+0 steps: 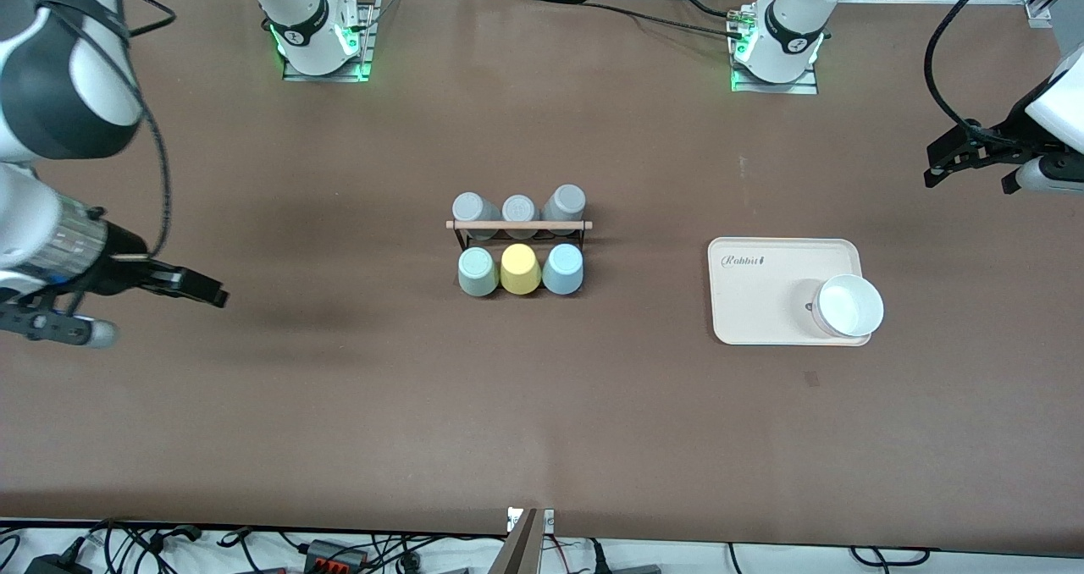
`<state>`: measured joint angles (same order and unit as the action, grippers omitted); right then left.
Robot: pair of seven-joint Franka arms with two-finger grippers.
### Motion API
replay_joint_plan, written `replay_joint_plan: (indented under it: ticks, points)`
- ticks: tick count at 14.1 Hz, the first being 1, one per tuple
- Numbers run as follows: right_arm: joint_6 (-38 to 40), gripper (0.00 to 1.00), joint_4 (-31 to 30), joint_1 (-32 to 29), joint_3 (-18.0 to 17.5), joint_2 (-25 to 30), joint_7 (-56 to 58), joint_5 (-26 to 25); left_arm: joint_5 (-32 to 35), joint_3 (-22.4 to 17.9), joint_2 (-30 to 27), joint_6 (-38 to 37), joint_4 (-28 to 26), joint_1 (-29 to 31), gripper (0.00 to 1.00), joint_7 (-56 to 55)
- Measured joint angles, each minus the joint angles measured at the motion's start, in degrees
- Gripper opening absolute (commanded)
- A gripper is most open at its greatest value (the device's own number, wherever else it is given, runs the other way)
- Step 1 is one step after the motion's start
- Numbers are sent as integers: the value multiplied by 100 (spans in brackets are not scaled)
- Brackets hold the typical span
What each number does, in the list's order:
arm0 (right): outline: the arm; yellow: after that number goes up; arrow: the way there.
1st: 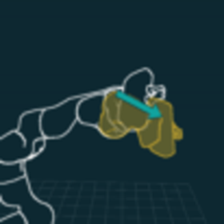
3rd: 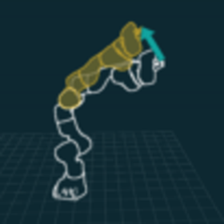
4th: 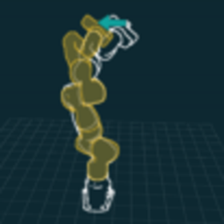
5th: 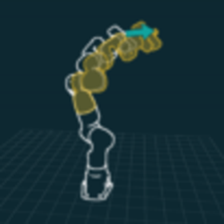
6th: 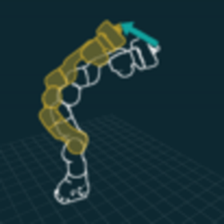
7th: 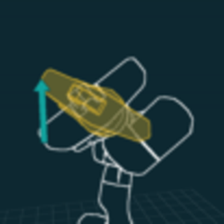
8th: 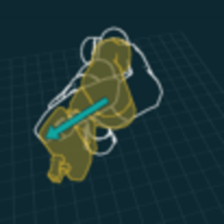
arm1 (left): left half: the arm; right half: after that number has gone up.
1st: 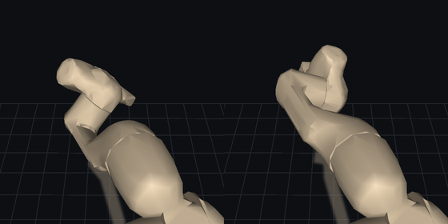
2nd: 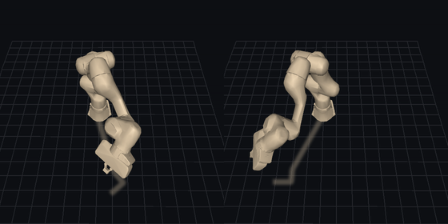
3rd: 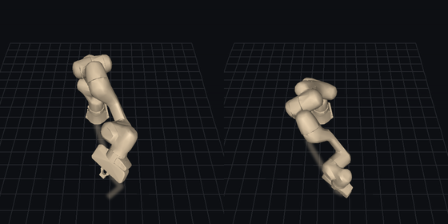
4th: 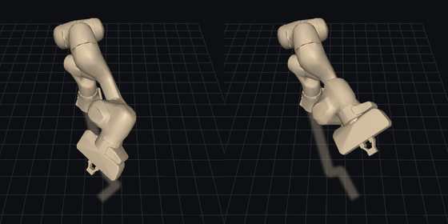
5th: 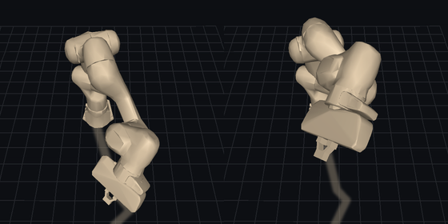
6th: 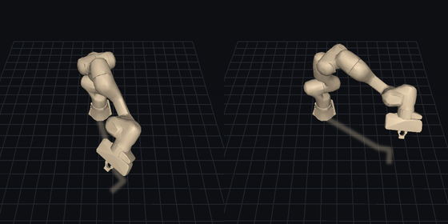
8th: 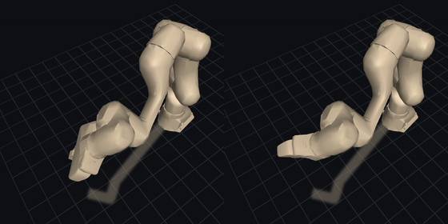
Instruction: Hang scattered cups on rack with three cups
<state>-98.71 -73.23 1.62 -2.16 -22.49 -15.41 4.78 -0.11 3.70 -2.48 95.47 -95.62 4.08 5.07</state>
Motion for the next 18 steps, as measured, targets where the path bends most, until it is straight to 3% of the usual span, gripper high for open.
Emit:
replay_joint_plan:
  ticks: [6,11,14,18]
  points:
    - [128,100,2,-188,101,274,503,-199,0,0,-2,0,0,1,100,0]
    - [402,100,-99,-326,468,625,1332,-299,0,2,-11,0,0,1,100,0]
    - [294,100,-611,-334,471,1002,1576,-427,0,3,-13,0,0,1,100,0]
    - [18,100,-1736,-309,434,1803,1622,-585,0,4,-14,-8,-2,1,100,0]
